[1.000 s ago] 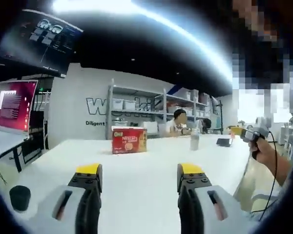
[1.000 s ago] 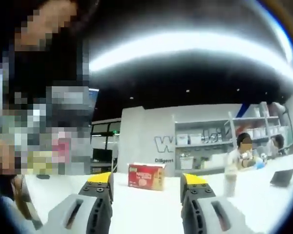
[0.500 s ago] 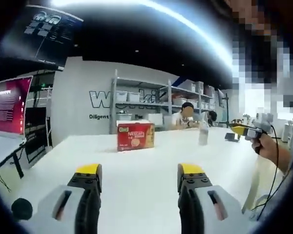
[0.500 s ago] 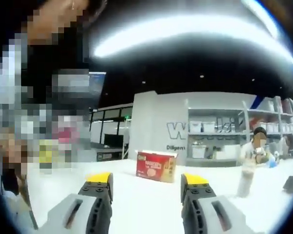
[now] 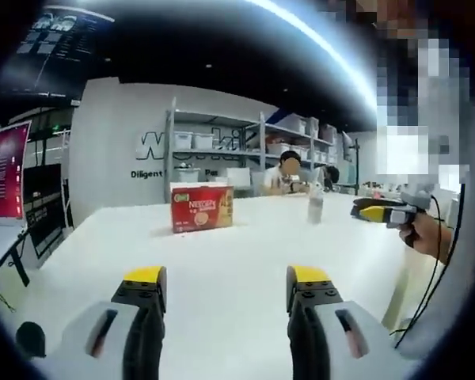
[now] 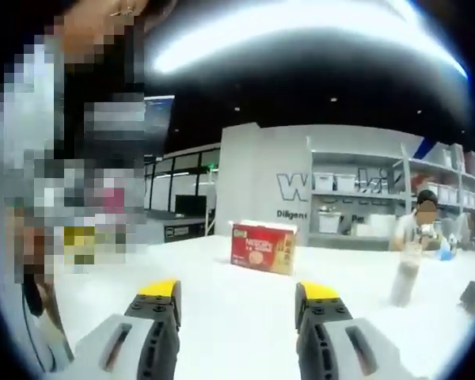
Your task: Tear open the coffee pouch, take out the coffee, and pour the coffee from the pouch into the cup
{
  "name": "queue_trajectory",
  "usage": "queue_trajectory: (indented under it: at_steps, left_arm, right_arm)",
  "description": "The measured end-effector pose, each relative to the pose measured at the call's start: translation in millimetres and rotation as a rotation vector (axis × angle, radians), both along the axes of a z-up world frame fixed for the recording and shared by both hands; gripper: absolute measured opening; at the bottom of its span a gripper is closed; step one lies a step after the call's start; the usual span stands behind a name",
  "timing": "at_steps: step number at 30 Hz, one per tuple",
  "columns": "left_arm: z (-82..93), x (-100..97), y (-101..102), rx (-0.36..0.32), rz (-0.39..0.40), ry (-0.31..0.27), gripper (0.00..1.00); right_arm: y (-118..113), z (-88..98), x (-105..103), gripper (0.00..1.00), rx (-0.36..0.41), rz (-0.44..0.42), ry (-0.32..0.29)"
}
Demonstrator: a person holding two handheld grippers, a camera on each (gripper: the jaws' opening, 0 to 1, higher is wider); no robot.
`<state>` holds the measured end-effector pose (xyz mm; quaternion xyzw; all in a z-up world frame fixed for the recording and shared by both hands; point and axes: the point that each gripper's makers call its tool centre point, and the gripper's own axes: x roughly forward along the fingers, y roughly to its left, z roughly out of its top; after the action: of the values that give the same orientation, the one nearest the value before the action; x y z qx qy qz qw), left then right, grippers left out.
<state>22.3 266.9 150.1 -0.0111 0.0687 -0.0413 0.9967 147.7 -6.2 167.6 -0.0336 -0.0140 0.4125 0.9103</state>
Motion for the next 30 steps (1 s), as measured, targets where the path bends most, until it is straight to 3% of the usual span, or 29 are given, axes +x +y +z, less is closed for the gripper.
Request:
queue_trajectory:
  at_steps: [7,16,25,30]
  left_arm:
    - [0.8,-12.2,0.5,-0.034,0.031,0.023,0.63]
    - [18.1,-16.0,-15.5,-0.021,0.004,0.031,0.64]
    - [41.7,-20.1,-8.2,-0.049,0.043,-0.019,0.63]
    - [50.3,-26.0,-3.4,-0.014,0.076,-0.049,0.62]
  right_arm:
    - [-3.0,-2.9,-8.9,0.58,-0.019,-0.005,0.032]
    - [3.5,3.2,-24.5,0.59,-0.050,0.004,0.049]
    - [4.5,28.0,-39.0,0.59,0.046,-0.033,0.046]
    - [4.7,45.8,-44.2,0.60,0.068,-0.048,0.008]
